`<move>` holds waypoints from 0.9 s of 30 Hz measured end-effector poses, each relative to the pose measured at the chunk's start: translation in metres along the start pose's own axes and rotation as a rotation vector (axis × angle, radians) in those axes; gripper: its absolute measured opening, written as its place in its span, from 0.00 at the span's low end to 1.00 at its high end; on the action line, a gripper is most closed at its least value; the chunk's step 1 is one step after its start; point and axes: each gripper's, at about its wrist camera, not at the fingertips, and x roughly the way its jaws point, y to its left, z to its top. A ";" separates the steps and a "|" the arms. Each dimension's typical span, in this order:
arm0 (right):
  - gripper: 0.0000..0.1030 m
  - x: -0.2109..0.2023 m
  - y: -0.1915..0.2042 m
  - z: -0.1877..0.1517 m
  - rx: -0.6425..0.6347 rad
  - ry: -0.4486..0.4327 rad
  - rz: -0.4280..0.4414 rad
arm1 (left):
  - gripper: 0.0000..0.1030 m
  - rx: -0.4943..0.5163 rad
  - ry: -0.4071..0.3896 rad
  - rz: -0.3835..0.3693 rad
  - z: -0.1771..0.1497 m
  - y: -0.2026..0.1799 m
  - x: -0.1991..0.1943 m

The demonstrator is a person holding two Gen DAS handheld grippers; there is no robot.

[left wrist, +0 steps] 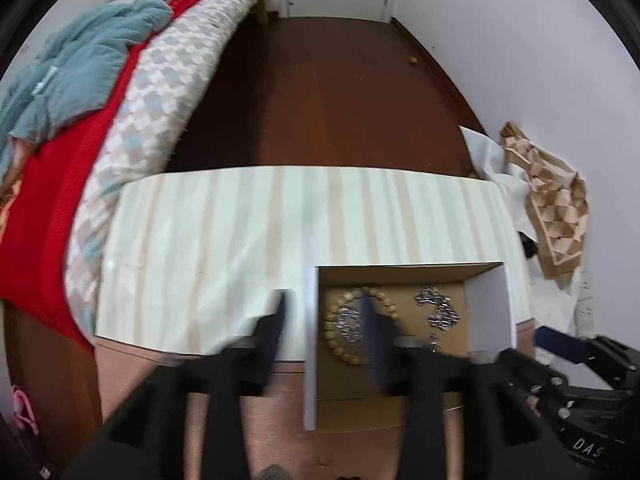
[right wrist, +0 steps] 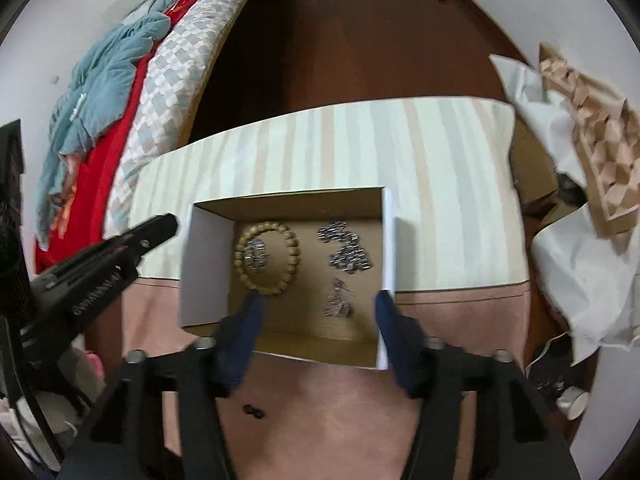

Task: Organize jewelry
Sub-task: 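Lower both chains into the white box and open both tools, then withdraw both tools from the box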

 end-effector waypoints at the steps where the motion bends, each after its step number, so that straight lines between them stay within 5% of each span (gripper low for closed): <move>1: 0.61 -0.001 0.001 -0.001 -0.007 -0.007 -0.018 | 0.70 -0.003 -0.015 0.014 -0.002 0.001 -0.002; 3: 0.67 -0.004 0.001 -0.004 -0.026 -0.028 -0.075 | 0.73 -0.004 -0.043 0.053 -0.006 0.004 -0.007; 6: 0.90 -0.006 0.003 -0.008 -0.054 -0.054 -0.168 | 0.83 -0.010 -0.063 0.075 -0.015 0.008 -0.012; 7: 0.92 -0.005 0.004 -0.008 -0.058 -0.058 -0.184 | 0.95 -0.007 -0.069 0.080 -0.018 0.009 -0.014; 10: 0.97 -0.001 0.001 -0.018 -0.059 -0.073 -0.237 | 0.98 0.006 -0.076 0.094 -0.030 0.010 -0.016; 21: 0.98 -0.005 0.007 -0.039 -0.046 -0.135 -0.273 | 0.99 0.013 -0.079 0.136 -0.061 0.012 -0.031; 27: 0.98 -0.026 0.014 -0.052 -0.052 -0.173 -0.276 | 0.99 0.012 -0.156 0.168 -0.074 0.010 -0.062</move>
